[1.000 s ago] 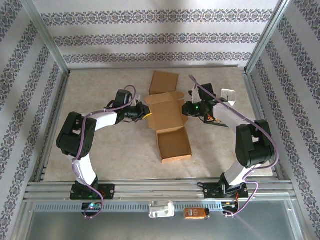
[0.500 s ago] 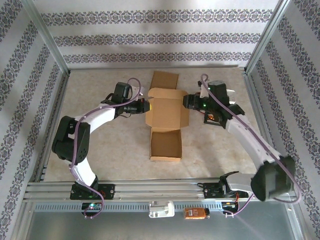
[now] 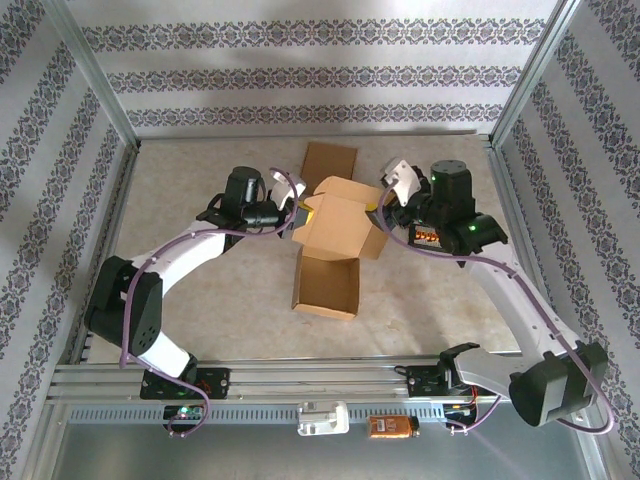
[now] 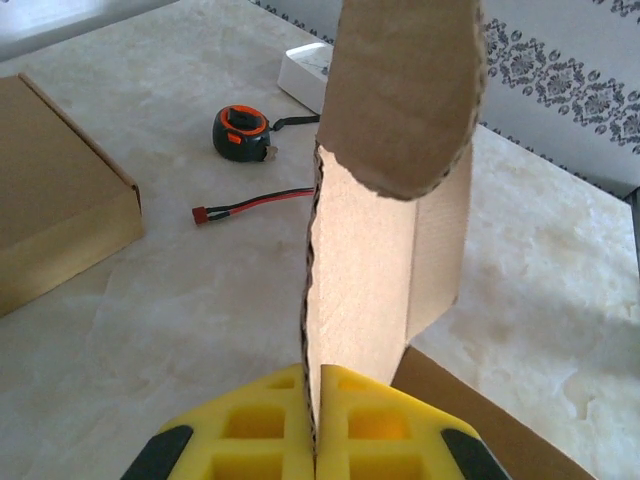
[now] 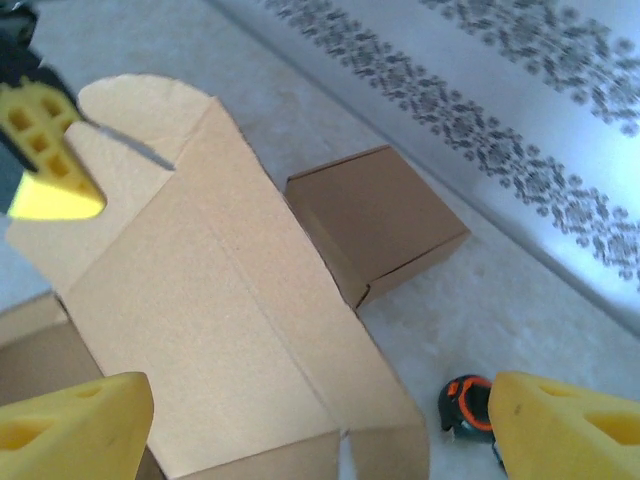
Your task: Fold the paper box
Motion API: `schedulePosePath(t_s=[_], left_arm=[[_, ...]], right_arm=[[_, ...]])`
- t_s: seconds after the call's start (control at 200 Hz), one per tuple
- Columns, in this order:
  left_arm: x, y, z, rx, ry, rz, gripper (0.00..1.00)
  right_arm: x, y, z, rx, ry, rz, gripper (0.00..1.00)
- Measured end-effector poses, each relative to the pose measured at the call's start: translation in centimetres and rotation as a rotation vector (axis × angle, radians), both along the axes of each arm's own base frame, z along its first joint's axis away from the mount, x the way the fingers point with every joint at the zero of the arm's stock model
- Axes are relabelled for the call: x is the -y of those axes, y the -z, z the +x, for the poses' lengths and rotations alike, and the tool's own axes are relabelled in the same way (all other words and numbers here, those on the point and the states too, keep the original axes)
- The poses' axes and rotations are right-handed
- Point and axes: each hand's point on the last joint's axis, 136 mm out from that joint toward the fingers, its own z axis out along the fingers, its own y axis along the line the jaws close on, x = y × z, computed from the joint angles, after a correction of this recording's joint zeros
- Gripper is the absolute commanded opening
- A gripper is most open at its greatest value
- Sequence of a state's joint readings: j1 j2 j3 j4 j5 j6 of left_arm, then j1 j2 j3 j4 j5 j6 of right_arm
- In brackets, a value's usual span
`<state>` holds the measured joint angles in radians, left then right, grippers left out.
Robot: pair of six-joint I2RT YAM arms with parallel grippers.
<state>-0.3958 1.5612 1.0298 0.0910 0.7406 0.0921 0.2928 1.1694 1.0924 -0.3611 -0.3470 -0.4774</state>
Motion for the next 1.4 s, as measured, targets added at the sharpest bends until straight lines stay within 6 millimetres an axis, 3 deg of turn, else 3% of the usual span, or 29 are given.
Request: schedulePosePath(t_s=[0.225,0.295,0.36,0.51,0.605,0.655,0.71,0.814,1.119,1.309,1.399], left_arm=[[0.8,-0.5,-1.5,0.087,0.073,0.026,0.00],[0.9,-0.8,-1.7,0.107,0.082,0.028,0.00],[0.8,-1.0,-1.8,0.117,0.084,0.029,0.00],[0.7,-0.8,-1.7,0.123,0.074,0.036,0.00],[0.4,-0.7,-1.2,0.130,0.046,0.047,0.19],[0.3,-0.7,-0.9,0.136,0.025,0.054,0.36],[0.0,-0.6,-0.4,0.128,-0.009,0.055,0.47],[-0.6,-0.3,-0.2,0.119,-0.068,0.049,0.56],[-2.7,-0.6,-0.5,0.160,-0.187,0.058,0.62],[-3.5,1.5,-1.0,0.131,-0.205,0.105,0.63],[-3.4,2.8,-1.0,0.093,-0.191,0.130,0.62]], right_arm=[[-1.4,2.6,0.9,-0.012,-0.184,-0.160,0.78],[-1.7,3.7,0.9,-0.042,-0.222,-0.179,0.65],[-2.1,4.5,0.9,-0.066,-0.254,-0.187,0.47],[-2.5,5.1,0.7,-0.098,-0.283,-0.177,0.23],[-3.0,4.8,0.5,-0.092,-0.301,-0.178,0.09],[-3.2,4.4,0.4,-0.075,-0.316,-0.190,0.04],[-3.3,4.0,0.5,-0.060,-0.319,-0.201,0.02],[-3.5,3.2,1.0,-0.001,-0.315,-0.264,0.02],[-4.2,2.8,1.5,0.144,-0.351,-0.469,0.03],[-6.2,4.5,0.4,0.203,-0.406,-0.587,0.04],[-6.3,5.4,0.3,0.205,-0.411,-0.609,0.04]])
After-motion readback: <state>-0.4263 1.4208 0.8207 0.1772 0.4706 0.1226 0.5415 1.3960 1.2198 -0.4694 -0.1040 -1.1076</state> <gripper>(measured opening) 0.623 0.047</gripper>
